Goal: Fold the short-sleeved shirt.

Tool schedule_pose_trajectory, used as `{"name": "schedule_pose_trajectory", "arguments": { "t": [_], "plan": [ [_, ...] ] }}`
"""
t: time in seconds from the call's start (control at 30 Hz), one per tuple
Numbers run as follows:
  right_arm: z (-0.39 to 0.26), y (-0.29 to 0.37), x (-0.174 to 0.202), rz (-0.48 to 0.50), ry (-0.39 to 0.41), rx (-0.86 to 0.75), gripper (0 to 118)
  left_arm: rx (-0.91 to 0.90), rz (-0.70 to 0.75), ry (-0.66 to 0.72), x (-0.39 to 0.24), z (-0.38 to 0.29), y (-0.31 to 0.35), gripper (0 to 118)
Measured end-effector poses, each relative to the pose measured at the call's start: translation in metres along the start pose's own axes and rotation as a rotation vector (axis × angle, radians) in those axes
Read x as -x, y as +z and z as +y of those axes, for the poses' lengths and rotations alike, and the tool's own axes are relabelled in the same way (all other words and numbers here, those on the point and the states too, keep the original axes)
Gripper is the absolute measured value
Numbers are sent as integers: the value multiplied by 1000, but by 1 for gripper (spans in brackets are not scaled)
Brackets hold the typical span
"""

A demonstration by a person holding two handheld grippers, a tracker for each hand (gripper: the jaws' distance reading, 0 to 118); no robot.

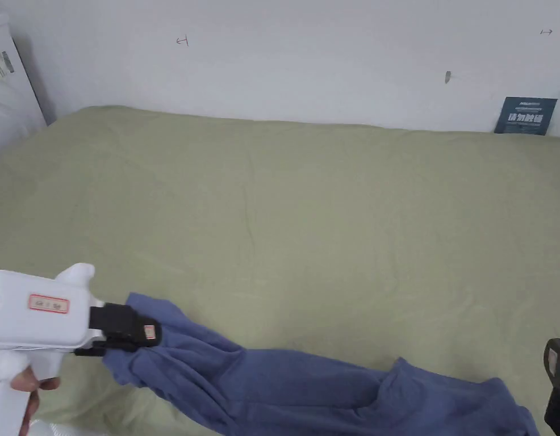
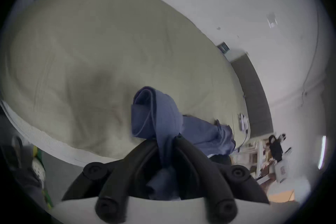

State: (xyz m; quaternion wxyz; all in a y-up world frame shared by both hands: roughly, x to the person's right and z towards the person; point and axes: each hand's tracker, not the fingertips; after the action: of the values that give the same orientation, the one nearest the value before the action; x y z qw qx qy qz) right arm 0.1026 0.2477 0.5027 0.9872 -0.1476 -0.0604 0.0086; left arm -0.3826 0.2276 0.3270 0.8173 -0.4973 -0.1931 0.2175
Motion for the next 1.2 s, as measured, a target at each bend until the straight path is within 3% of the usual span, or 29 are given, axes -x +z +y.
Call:
{"name": "schedule_pose_trajectory", "arguments": {
  "t": [0.2,0.43,0.47,0.5,0.53,0.67,0.7,0.73,0.77,0.8,0.87,1.0,1.2],
  "plan": [
    [1,11,-10,-22,-13,-29,0,78,51,-215,-107,-17,-53,7],
    [-3,14,-29,-44,-49,-26,0,183,135,-392,-173,-54,-169,10],
    [-5,15,-31,-48,-55,-21,0,203,115,-420,-175,-59,-183,40],
    [-7,15,-34,-55,-58,-16,0,218,91,-420,-180,-65,-197,85],
    [-9,15,-36,-61,-61,-9,0,259,88,-403,-179,-69,-210,118],
    [-13,17,-45,-83,-66,12,0,207,2,-291,-168,-66,-200,118],
    [-14,16,-47,-82,-74,18,0,186,-39,-261,-160,-61,-188,114],
    [-15,15,-49,-82,-85,24,0,144,-72,-235,-152,-57,-176,103],
    [-16,14,-50,-81,-96,28,0,106,-85,-210,-148,-52,-157,57],
    [-16,13,-50,-76,-108,29,0,71,-88,-186,-138,-48,-145,1],
    [-16,10,-48,-63,-120,34,0,10,-22,-116,-117,-47,-134,0],
    [-16,4,-43,-39,-117,41,0,106,-125,-27,-107,-53,-146,0],
    [-20,1,-39,-29,-115,68,0,280,-137,-77,-122,-80,-227,0]
  ]
}}
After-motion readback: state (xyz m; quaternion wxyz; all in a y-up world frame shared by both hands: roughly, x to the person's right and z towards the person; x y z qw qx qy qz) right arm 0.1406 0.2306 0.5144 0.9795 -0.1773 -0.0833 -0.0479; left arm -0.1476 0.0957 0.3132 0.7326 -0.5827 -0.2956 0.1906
